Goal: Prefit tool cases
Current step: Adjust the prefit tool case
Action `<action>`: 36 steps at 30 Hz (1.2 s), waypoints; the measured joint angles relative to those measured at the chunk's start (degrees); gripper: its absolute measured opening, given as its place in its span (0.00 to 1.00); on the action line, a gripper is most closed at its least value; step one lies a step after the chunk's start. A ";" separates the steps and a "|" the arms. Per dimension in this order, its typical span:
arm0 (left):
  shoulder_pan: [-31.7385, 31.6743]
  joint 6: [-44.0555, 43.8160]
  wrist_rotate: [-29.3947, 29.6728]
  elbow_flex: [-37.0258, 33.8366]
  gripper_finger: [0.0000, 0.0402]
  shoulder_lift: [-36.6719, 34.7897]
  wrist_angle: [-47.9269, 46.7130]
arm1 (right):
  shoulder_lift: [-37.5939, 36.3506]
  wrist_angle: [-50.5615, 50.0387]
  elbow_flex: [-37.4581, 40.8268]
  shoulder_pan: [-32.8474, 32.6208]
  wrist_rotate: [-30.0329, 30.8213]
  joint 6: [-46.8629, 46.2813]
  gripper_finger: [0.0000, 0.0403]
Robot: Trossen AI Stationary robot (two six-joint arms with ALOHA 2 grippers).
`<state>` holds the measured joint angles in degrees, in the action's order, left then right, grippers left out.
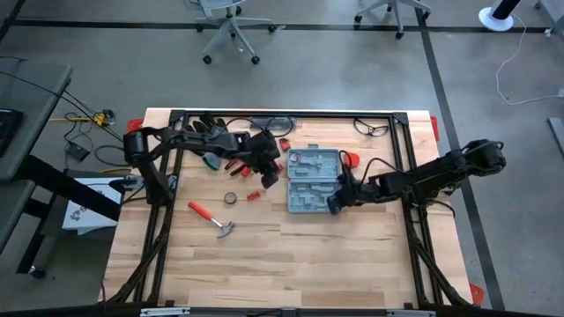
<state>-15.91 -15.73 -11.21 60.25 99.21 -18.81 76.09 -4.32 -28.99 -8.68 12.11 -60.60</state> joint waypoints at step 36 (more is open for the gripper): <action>16.49 -4.01 8.58 0.08 0.29 -1.41 0.87 | -4.22 26.28 -0.02 9.28 -11.13 6.64 0.00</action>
<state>0.58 -19.73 -2.63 60.33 97.80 -17.93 71.88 21.96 -29.02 0.60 0.99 -53.96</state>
